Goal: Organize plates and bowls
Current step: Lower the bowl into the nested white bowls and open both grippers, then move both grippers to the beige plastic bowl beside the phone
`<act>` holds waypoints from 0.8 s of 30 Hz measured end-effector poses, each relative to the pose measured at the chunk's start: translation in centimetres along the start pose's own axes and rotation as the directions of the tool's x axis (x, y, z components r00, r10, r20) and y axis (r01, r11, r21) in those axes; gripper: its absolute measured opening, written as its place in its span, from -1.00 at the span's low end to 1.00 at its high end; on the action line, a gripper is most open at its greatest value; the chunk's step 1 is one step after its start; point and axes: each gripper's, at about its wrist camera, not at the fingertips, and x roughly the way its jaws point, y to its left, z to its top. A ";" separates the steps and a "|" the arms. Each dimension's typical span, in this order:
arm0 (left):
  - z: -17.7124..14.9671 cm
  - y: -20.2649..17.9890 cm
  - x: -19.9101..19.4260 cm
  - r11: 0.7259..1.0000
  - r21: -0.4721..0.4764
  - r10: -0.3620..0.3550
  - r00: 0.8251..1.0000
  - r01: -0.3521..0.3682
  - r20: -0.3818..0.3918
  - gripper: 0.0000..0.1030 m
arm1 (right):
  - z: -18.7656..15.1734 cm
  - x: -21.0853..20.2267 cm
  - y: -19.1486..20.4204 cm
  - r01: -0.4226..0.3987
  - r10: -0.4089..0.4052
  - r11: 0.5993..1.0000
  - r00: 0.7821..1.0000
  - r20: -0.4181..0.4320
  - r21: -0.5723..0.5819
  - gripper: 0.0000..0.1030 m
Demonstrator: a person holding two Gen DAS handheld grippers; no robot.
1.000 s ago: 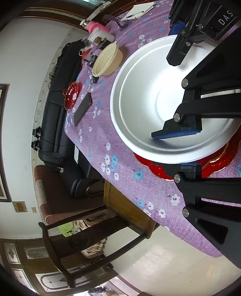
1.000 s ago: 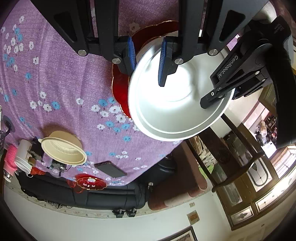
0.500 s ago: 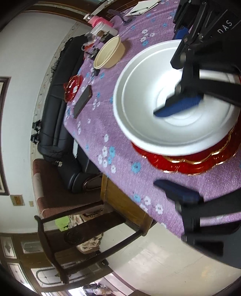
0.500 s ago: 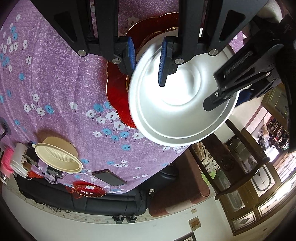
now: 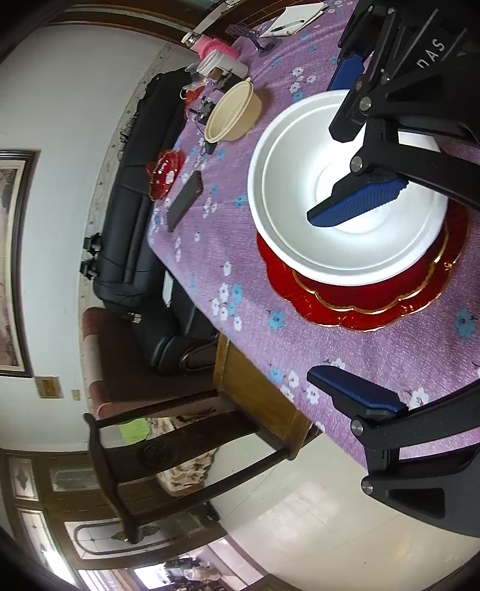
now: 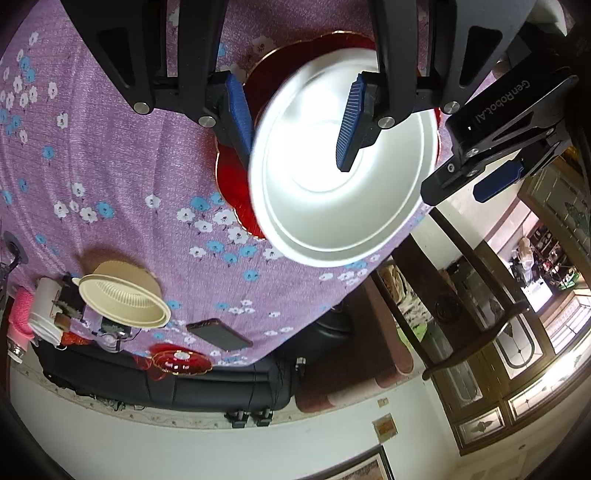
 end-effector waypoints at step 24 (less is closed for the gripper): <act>0.2 -7.2 -9.5 0.981 0.154 -0.132 0.985 0.114 0.108 0.57 | -2.2 -13.0 -10.0 0.129 -0.152 0.984 0.969 0.197 0.127 0.13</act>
